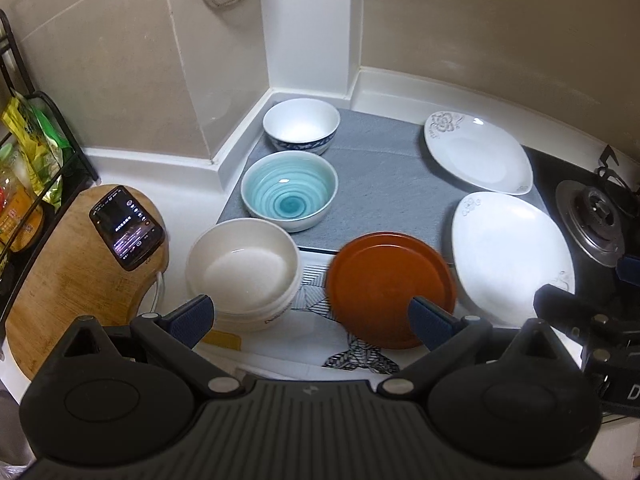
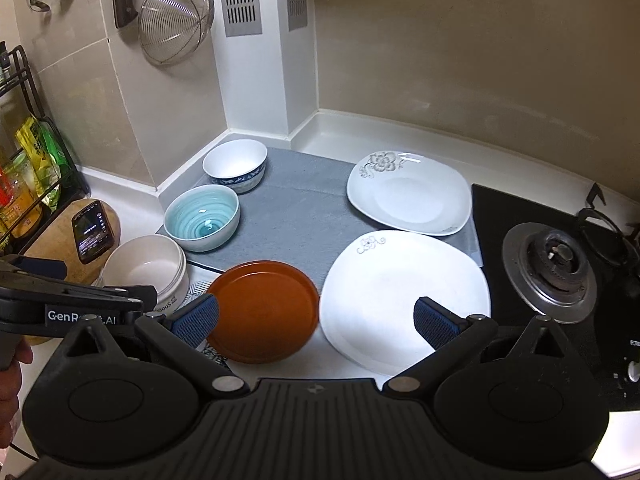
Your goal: Organize plates and bowls
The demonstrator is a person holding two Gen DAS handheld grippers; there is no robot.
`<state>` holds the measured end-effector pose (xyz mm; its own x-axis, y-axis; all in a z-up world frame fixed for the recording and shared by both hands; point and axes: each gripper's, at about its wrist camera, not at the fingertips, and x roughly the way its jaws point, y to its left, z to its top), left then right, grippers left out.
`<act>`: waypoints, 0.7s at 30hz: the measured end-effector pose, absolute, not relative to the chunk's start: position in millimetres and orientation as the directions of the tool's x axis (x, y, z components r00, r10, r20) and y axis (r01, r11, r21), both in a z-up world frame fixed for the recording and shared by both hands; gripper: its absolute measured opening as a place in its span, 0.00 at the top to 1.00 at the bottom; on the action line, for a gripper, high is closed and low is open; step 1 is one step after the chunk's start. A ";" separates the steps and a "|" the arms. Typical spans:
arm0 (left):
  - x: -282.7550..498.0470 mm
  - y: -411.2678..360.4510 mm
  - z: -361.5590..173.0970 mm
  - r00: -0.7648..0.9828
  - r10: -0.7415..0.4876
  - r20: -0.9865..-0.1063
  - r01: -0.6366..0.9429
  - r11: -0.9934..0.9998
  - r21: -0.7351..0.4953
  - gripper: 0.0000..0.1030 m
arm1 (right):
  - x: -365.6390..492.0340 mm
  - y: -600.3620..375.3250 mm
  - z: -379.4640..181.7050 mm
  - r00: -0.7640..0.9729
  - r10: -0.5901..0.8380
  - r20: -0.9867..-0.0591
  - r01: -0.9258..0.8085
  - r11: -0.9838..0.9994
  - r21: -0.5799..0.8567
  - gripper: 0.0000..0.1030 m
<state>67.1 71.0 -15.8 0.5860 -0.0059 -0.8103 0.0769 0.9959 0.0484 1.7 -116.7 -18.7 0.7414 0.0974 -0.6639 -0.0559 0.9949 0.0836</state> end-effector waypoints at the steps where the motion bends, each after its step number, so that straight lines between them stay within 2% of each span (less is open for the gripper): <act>1: 69.6 74.4 -17.6 0.581 -0.006 -0.814 0.077 0.996 0.048 0.00 | 4.9 -114.1 -19.3 0.739 0.099 -0.666 -0.058 0.995 0.084 0.00; 13: 89.3 132.2 -50.7 0.497 -0.006 -0.868 0.018 1.000 0.004 0.00 | 40.2 -91.2 -33.6 0.685 0.152 -0.712 -0.052 0.986 0.160 0.00; 21: 96.0 145.7 -72.4 0.416 -0.156 -0.896 0.051 0.988 -0.148 0.00 | 70.5 -76.9 -47.4 0.628 0.223 -0.746 -0.125 0.975 0.186 0.00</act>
<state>96.0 145.7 -72.4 0.4160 -0.1559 -0.8959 0.0509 0.9876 -0.1482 70.5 -76.9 -47.4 0.6279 0.2228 -0.7457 -0.1246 0.9746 0.1863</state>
